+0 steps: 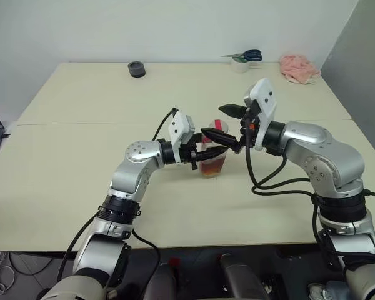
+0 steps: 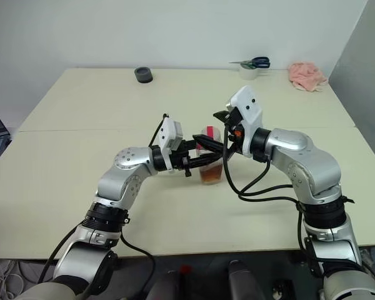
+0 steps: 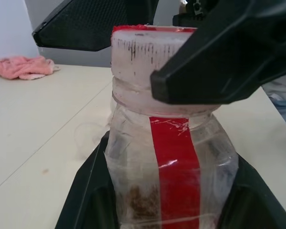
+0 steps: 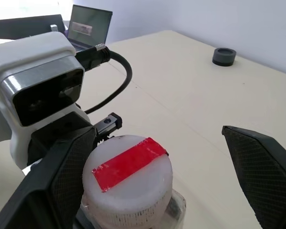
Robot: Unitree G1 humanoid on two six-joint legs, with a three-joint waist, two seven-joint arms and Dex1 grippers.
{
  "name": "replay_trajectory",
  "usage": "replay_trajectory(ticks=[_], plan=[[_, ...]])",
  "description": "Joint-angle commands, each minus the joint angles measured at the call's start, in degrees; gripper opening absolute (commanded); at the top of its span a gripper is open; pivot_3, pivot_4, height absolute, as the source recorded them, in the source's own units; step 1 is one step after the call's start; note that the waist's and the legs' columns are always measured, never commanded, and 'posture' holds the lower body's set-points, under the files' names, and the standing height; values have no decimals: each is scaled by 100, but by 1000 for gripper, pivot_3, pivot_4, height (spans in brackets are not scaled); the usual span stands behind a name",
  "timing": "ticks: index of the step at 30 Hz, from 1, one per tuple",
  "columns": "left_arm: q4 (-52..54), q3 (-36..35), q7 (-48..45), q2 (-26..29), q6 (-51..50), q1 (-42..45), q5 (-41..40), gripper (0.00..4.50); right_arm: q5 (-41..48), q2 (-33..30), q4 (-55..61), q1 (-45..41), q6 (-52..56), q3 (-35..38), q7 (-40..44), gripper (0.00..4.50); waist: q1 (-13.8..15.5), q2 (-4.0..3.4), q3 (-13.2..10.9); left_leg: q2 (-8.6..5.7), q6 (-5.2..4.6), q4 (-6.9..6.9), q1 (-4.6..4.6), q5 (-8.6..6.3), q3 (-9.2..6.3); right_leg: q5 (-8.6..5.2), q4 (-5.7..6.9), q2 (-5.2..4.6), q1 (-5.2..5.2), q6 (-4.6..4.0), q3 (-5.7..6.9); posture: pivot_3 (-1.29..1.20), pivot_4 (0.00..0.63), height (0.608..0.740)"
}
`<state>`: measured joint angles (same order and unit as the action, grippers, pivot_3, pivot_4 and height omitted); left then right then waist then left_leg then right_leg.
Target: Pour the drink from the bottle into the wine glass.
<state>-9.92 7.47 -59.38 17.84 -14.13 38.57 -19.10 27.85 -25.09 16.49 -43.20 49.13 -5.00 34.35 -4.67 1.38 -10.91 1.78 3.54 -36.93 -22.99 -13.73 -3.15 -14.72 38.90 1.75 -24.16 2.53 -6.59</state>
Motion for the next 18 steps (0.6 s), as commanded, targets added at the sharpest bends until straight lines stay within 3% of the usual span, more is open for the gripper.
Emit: replay_trajectory(ticks=[1,18], plan=[[181,-112,-21,-13,173,134,-89,1796,-82,46,42,0,-103,30,-100,4500,0,0,0,0,0,0,0,0,0,0,0,0,0,0,0,0,150,740],[218,-198,50,57,170,90,-73,1796,380,-182,-224,128,-97,439,407,4500,-1,0,0,0,0,0,0,0,0,0,0,0,1,0,0,0,150,740]])
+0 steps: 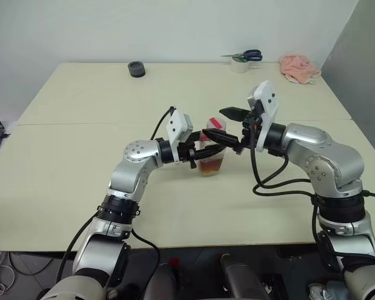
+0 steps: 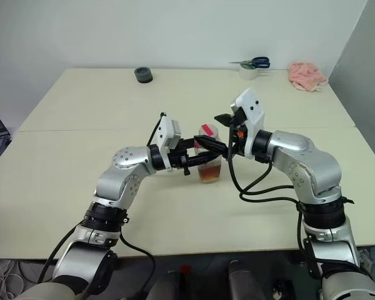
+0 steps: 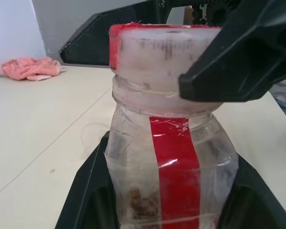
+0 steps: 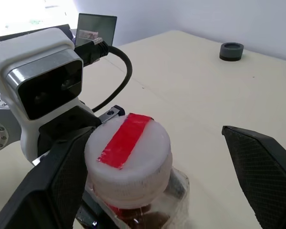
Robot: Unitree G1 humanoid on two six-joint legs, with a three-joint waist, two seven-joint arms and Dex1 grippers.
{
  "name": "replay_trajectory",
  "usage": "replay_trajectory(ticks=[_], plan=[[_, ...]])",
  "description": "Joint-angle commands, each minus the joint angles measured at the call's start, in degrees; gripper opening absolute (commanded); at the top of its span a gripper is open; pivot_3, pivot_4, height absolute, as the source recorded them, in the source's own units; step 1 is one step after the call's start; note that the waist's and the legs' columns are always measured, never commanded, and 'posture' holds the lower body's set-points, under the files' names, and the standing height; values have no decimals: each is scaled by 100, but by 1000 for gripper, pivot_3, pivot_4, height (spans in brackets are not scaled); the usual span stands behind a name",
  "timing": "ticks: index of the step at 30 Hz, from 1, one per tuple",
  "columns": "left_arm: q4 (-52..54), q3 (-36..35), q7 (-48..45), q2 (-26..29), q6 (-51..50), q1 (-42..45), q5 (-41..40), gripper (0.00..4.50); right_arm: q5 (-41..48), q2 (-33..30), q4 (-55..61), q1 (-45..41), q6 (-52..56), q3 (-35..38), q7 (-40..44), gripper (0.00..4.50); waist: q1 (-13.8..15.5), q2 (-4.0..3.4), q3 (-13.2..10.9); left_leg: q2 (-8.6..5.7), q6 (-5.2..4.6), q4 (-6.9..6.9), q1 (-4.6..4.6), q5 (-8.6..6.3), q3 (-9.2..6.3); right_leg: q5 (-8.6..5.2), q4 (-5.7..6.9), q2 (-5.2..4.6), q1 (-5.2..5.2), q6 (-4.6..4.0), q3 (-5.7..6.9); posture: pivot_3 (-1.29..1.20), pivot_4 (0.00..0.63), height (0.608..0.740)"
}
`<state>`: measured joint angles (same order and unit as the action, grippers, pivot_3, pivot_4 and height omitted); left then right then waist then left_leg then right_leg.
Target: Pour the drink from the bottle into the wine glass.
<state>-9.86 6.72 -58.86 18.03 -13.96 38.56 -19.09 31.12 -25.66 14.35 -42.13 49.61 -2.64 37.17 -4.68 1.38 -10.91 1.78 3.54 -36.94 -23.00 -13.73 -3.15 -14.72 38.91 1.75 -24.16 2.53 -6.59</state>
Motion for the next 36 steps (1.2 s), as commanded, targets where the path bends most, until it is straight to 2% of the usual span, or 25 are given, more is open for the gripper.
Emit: replay_trajectory(ticks=[1,13,21,24,28,36], plan=[[213,-126,-5,49,154,87,-72,1796,43,-152,-43,33,-175,211,158,4500,-2,0,0,0,0,0,0,0,1,0,0,0,0,0,-1,0,150,740],[246,-133,42,142,135,66,-65,1796,71,-362,-136,124,-496,253,526,4500,-3,0,0,0,0,0,0,0,1,0,0,0,0,0,-1,0,150,740],[260,-119,54,157,121,70,-69,1796,477,-507,364,311,-431,254,953,4500,-5,0,0,0,0,0,0,0,1,0,-1,0,0,0,-1,0,150,740],[260,-118,54,158,117,72,-73,1796,588,-447,531,261,-350,257,832,4500,-5,0,0,0,0,0,1,0,0,0,1,1,0,0,0,0,150,740],[256,-106,54,146,124,76,-69,1796,332,-186,406,70,-318,194,238,4500,-6,0,0,0,0,-1,1,0,0,0,1,1,0,0,-1,0,150,740],[263,-110,89,116,129,76,-73,1796,377,23,367,61,-149,120,9,4500,1,0,0,0,0,0,-1,0,0,0,-2,1,0,0,-1,0,150,740]])
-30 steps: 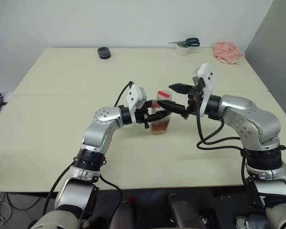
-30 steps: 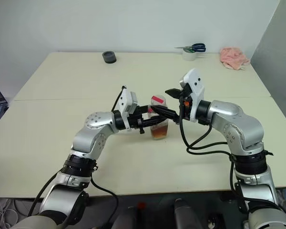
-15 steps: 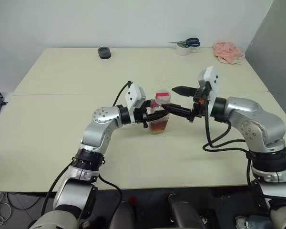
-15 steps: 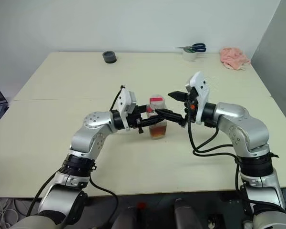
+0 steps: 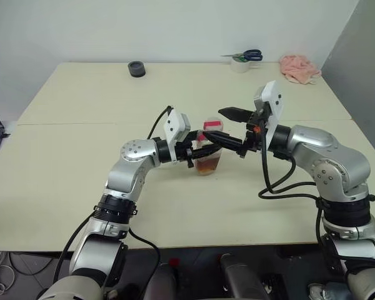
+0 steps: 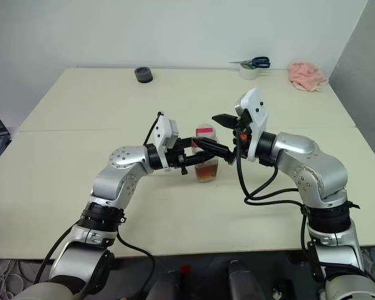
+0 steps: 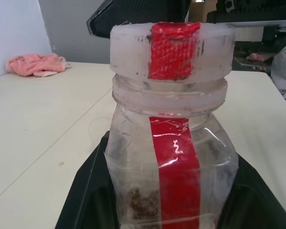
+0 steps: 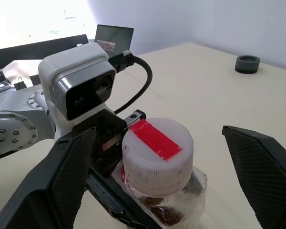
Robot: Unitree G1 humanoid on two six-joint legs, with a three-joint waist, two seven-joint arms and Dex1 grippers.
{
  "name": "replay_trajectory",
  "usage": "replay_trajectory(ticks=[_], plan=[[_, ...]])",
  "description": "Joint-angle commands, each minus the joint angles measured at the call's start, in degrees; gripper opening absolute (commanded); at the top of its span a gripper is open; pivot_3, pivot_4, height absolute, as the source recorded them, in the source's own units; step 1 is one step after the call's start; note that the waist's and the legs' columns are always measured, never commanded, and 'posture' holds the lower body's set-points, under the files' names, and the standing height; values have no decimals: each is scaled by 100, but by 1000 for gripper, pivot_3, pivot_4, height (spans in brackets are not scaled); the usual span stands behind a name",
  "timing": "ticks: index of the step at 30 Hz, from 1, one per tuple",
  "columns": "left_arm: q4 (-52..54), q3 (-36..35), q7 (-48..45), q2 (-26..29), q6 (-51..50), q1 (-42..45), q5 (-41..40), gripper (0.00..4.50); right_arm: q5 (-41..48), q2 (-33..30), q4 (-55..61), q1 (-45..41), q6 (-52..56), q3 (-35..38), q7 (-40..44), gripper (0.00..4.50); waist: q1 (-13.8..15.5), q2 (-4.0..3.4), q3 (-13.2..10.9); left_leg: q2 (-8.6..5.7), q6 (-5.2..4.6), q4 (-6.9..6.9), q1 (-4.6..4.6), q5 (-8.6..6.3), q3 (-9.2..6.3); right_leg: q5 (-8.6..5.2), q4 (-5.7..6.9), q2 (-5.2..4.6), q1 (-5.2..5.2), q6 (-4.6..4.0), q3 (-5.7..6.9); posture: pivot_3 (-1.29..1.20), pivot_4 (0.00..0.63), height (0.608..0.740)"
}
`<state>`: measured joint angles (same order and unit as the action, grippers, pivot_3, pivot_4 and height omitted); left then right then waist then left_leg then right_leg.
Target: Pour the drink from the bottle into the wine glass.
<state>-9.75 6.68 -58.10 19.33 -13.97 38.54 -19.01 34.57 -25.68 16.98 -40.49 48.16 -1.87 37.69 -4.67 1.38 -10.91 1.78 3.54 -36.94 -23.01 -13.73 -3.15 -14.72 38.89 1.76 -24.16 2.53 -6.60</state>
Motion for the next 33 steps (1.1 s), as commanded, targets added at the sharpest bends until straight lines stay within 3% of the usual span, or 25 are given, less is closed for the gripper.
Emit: replay_trajectory(ticks=[1,4,10,24,33], plan=[[254,-108,15,-11,131,73,-82,1796,50,17,110,-97,22,27,-29,4500,0,0,0,0,0,0,0,0,0,0,0,0,0,0,0,0,150,740],[273,-117,29,-6,130,54,-83,1796,1,-4,93,-79,41,-39,-40,3918,-1,0,0,0,0,0,1,0,0,0,2,0,0,0,0,0,150,740],[296,-130,51,5,127,21,-82,1796,-29,-19,89,-63,54,-137,-16,1839,-1,0,0,0,0,0,1,0,1,0,1,0,0,0,-1,0,150,740],[354,-127,85,16,100,-38,-77,1795,494,-71,139,-241,-259,381,542,1798,0,0,0,0,0,0,1,0,0,0,1,0,0,0,0,0,150,740],[428,-107,121,35,59,-106,-78,1793,990,44,-173,-319,-184,975,371,1704,-2,0,0,0,0,0,1,0,0,0,2,0,1,0,0,0,150,740]])
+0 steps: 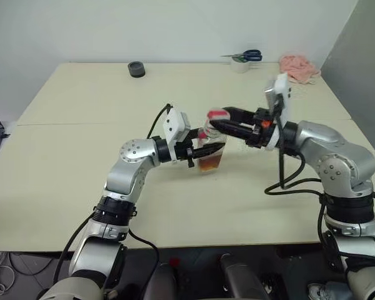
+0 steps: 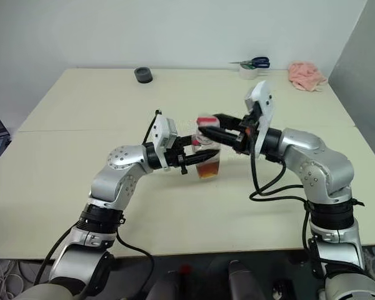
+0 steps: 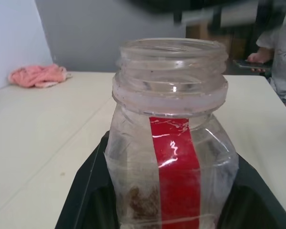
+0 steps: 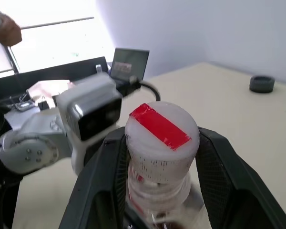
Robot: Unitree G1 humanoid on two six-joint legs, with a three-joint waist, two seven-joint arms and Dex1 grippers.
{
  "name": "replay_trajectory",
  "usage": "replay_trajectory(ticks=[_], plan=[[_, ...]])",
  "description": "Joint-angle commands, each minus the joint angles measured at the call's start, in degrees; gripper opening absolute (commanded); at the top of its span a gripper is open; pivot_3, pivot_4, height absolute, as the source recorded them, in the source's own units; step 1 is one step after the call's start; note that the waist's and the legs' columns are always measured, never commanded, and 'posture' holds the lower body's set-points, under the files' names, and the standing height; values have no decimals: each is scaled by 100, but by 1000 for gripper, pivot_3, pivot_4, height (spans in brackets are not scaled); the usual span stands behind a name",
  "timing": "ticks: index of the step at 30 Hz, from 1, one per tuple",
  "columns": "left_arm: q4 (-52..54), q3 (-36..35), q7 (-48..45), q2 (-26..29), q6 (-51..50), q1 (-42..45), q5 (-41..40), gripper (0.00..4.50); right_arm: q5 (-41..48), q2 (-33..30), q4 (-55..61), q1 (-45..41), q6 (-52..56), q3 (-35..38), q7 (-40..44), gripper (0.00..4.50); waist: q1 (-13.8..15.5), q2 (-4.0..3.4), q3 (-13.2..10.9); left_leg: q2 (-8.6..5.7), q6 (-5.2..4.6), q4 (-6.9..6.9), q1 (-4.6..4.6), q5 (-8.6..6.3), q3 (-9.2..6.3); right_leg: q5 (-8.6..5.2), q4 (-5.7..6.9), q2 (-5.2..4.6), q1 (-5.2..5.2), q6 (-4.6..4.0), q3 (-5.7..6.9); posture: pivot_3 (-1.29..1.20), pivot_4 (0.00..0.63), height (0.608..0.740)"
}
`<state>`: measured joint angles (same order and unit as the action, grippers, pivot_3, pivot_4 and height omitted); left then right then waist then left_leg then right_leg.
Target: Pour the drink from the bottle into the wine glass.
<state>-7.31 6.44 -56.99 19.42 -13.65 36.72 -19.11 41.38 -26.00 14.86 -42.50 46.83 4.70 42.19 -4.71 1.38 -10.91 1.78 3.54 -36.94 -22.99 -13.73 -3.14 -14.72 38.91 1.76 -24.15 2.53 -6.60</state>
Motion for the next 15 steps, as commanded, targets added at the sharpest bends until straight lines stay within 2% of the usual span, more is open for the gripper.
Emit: replay_trajectory(ticks=[1,8,12,15], plan=[[188,-84,12,27,23,74,-67,1793,354,92,13,-118,-39,370,-108,1704,2,0,0,0,0,0,-1,0,-1,0,0,0,0,0,1,0,150,740],[189,-98,22,33,18,77,-60,1793,89,-137,-41,237,-108,535,-499,1704,5,0,0,0,0,0,-1,0,0,0,0,0,0,0,0,0,150,740],[205,-171,48,52,-22,139,-108,1793,-741,-687,58,1316,-420,810,-1072,1702,82,2,1,-1,0,0,-4,0,-2,0,-6,-2,2,0,2,0,150,740],[222,-245,81,26,-114,248,-208,1793,-830,-844,310,2003,-458,992,-1157,1695,122,2,1,-4,0,1,-5,0,6,-1,-7,-4,-2,1,-5,0,150,740]])
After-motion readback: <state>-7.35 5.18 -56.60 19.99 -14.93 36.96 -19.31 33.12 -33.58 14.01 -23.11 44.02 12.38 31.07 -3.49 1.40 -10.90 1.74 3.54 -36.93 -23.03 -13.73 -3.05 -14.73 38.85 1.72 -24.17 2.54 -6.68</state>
